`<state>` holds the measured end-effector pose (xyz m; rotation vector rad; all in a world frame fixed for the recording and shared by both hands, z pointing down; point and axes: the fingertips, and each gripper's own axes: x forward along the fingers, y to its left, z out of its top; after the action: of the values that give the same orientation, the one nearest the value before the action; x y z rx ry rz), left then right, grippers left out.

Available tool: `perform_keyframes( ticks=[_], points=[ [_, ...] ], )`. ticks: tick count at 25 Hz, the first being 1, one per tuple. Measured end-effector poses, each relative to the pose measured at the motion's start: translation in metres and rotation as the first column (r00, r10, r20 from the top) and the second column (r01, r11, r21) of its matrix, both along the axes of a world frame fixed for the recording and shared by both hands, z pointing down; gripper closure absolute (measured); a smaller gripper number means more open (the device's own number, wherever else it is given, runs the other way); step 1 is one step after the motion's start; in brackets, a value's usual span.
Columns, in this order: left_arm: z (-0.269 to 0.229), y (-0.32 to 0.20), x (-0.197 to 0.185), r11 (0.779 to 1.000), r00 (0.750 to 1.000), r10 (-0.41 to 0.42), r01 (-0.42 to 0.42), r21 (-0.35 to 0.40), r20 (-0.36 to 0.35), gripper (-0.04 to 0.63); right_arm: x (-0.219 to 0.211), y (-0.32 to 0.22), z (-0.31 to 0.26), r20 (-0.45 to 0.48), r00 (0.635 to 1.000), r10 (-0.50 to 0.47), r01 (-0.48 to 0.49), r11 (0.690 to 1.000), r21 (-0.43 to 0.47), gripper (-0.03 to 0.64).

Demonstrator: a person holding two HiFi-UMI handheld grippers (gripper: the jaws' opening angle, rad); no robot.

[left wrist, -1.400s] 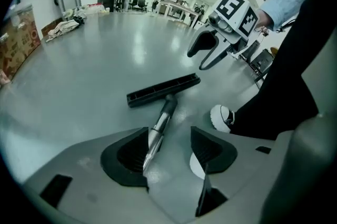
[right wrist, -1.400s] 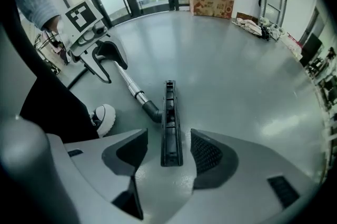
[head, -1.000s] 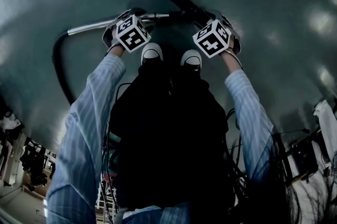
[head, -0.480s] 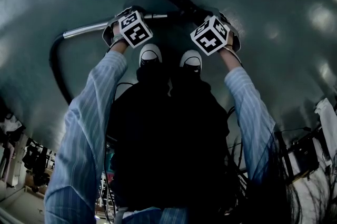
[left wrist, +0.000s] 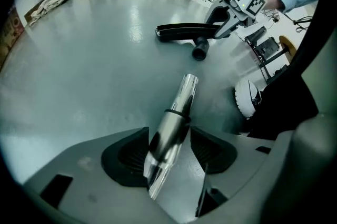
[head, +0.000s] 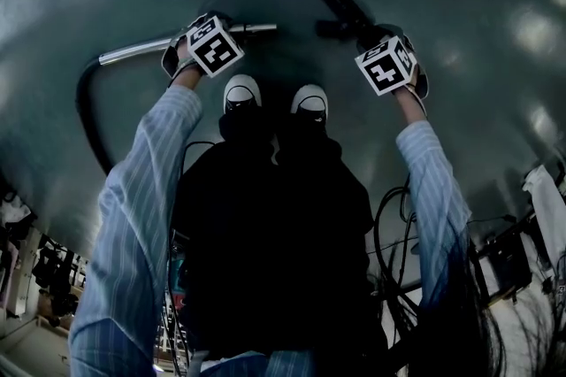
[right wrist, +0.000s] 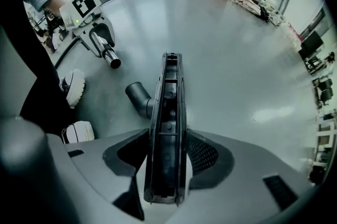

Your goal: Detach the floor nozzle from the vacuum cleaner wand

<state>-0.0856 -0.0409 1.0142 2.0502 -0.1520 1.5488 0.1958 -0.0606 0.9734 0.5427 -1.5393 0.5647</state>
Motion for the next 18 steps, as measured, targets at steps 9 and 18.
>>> perform_keyframes(
  ticks=[9, 18],
  points=[
    [-0.048, 0.012, -0.022, 0.999, 0.998, 0.039, -0.038, -0.018, 0.04, 0.368, -0.009, 0.006, -0.039, 0.087, 0.977, 0.196, -0.193, 0.98, -0.048, 0.39],
    [-0.151, 0.012, -0.018, 0.995, 0.995, -0.096, 0.096, 0.001, -0.012, 0.368, -0.029, 0.01, -0.141, 0.185, 0.935, 0.303, -0.298, 0.953, -0.054, 0.391]
  ],
)
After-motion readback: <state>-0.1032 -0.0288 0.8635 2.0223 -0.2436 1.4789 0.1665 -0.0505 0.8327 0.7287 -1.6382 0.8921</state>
